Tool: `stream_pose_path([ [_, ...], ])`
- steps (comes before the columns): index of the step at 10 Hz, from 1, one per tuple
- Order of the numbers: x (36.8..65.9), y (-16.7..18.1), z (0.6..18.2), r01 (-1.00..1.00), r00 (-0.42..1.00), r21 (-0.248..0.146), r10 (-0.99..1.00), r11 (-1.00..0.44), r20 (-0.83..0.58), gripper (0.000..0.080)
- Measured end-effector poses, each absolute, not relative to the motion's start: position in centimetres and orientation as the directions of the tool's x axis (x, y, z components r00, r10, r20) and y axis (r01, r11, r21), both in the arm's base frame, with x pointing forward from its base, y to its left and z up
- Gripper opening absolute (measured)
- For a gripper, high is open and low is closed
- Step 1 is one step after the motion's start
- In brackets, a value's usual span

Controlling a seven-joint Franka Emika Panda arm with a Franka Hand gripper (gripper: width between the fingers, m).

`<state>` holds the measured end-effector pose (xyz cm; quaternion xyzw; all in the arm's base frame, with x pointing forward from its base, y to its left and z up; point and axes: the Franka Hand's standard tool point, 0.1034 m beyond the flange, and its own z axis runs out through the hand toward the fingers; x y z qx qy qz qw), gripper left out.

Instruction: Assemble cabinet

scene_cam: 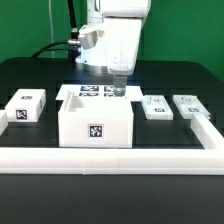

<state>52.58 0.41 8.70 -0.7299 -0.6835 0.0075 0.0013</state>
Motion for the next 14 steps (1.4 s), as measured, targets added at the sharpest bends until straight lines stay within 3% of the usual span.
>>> stream_pose_path([
  [2, 51.1, -0.5, 8.2, 0.997, 0.058, -0.04, 0.998, -0.059, -0.012, 0.0798],
  [5, 48.8, -1.4, 7.1, 0.997, 0.071, -0.043, 0.997, -0.071, -0.009, 0.0798],
  [9, 48.8, -1.4, 7.0, 0.996, 0.073, -0.043, 0.997, -0.074, -0.008, 0.0798],
  [14, 45.6, -1.4, 5.2, 0.994, 0.076, -0.084, 0.997, -0.077, -0.006, 0.0798],
])
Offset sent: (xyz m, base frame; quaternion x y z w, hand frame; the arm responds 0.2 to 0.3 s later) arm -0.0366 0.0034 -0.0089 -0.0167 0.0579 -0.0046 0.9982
